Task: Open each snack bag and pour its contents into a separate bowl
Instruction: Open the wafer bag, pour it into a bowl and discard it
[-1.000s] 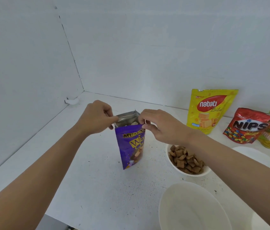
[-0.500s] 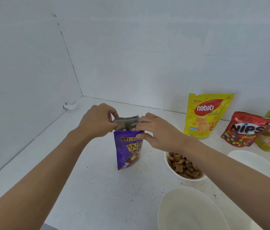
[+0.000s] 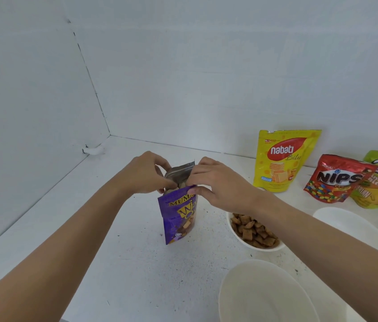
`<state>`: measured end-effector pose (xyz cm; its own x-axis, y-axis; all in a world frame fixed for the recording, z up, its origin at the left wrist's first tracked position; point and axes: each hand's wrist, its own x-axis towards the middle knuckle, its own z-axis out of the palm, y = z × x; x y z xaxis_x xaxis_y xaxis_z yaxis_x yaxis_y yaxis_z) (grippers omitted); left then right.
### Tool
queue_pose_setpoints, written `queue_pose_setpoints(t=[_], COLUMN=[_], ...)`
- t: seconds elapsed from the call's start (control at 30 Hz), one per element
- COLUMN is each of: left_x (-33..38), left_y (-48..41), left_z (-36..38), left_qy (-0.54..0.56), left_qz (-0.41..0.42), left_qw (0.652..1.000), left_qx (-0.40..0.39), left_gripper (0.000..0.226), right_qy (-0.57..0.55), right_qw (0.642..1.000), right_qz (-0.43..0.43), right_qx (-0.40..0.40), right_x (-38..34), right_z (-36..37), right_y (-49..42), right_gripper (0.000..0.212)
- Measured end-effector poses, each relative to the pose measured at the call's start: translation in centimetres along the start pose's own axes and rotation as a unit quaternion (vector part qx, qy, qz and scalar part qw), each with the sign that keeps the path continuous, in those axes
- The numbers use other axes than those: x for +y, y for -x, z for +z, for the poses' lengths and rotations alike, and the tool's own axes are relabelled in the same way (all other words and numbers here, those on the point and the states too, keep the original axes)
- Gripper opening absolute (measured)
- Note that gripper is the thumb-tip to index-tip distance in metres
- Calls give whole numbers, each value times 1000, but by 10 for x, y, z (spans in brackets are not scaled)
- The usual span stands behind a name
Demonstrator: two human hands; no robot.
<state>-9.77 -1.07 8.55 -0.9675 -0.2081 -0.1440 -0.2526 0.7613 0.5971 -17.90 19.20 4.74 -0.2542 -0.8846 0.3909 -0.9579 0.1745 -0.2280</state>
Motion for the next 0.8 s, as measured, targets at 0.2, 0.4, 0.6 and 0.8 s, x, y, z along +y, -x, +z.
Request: queue_pose_setpoints(t=[0.2,0.4,0.6,0.8], left_x=[-2,-15,-23,-12], left_y=[0,-2,-4,-7], left_z=[-6,-8,-1,2], left_qy=[-38,54,115,124], left_qz=[-17,-31,-60,-20], left_qw=[998,998,989,991], left_qx=[-39,13,66,50], left_gripper=[13,11,18,24], right_qy=[-4,-3,15,21], right_qw=[1000,1000,998,991], right_qz=[14,27,52,126], right_qx=[-9,-11,14,38], right_x=[0,7,12,13], right_z=[2,2,-2,-2], right_y=[1,7,12,12], right_gripper=[14,8,13,12])
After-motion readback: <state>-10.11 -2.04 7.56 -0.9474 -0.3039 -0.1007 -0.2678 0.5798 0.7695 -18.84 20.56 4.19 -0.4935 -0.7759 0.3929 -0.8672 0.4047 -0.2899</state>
